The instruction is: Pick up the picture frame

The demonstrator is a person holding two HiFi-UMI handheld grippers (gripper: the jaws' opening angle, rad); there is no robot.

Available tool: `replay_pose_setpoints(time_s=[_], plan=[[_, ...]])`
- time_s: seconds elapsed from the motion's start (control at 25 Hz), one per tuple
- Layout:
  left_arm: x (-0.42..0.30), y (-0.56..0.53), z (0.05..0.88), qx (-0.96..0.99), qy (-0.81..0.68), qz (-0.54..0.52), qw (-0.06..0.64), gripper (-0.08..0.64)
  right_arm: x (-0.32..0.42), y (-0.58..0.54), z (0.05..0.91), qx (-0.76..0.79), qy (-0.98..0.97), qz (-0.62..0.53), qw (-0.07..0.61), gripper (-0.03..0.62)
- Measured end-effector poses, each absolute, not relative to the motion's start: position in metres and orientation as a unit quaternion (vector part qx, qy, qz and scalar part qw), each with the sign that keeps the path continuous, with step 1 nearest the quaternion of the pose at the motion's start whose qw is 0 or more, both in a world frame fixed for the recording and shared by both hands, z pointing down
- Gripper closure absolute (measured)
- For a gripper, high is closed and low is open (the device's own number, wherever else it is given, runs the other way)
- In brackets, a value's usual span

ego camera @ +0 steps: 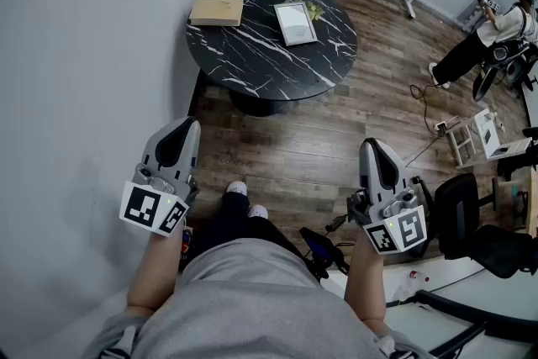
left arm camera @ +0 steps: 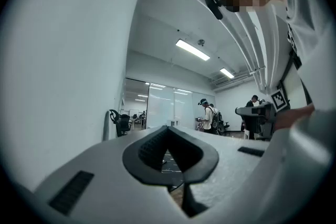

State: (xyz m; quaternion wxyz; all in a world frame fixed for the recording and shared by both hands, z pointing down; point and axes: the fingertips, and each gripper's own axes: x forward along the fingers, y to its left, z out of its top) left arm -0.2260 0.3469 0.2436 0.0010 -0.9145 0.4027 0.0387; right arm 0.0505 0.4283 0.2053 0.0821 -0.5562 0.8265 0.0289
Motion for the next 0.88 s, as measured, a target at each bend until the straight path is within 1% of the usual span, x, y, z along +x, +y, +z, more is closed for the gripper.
replay_pose_setpoints(time_s=[0.6, 0.88], plan=[[-0.2234, 0.3458, 0.2473, -0.915, 0.402, 0.038, -0.002, 0.554, 0.0459, 0.4247, 0.2022, -0.556, 0.827, 0.036, 0.080, 0.568], [-0.2193, 0.3388, 0.2507, -0.916, 0.400, 0.037, -0.003, 0.554, 0.0468, 0.4225, 0.2004, -0.548, 0.829, 0.026, 0.106, 0.566]])
